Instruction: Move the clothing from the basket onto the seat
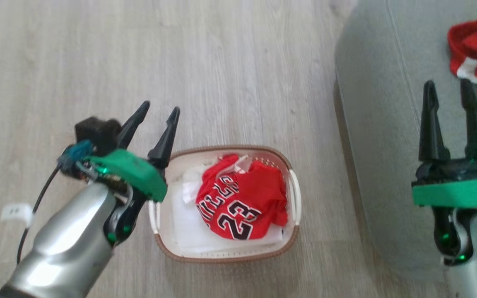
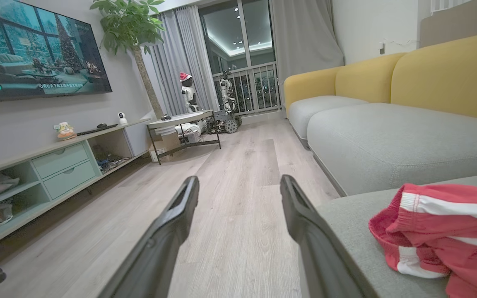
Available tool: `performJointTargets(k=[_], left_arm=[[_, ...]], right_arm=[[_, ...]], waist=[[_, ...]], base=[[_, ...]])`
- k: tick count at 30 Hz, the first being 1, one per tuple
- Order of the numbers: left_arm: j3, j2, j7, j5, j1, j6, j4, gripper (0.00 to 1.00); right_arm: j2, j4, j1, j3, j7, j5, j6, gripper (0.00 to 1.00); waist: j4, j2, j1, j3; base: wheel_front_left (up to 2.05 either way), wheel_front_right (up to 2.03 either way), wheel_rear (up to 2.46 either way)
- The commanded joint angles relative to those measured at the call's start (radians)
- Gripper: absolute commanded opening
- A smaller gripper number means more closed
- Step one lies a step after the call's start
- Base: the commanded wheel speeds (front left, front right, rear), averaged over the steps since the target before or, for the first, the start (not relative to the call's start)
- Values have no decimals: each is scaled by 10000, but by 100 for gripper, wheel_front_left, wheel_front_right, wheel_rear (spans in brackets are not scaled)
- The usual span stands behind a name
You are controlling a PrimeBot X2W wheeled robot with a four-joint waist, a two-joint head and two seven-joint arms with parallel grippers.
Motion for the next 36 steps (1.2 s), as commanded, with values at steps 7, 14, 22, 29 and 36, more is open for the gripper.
performJointTargets(k=[7, 14, 22, 29, 36], left_arm=[[1487, 939, -95, 452, 1240, 679, -1805, 100], [2369, 1249, -95, 631, 2576, 1343, -3194, 100], [3208, 1258, -95, 897, 3849, 1827, -4383, 100], [3575, 1209, -95, 1086, 4464, 1917, -4831, 100], [3694, 1154, -95, 1199, 4607, 1902, -4892, 100]], right_arm=[[-212, -211, 396, 238, -63, 170, -2, 100], [-263, -130, 924, 274, -62, 250, -2, 100], [-249, -184, 1356, 288, -19, 265, -2, 100], [-183, -333, 1597, 276, 44, 177, -2, 100], [-92, -385, 1619, 282, 102, 98, -2, 100]], waist=[[441, -1, 1, -763], [687, -1, 1, -1381], [780, -1, 1, -1775], [725, -1, 1, -1884], [658, -1, 1, -1880]], base=[[0, 0, 0], [0, 0, 0], [0, 0, 0], [0, 0, 0], [0, 0, 0]])
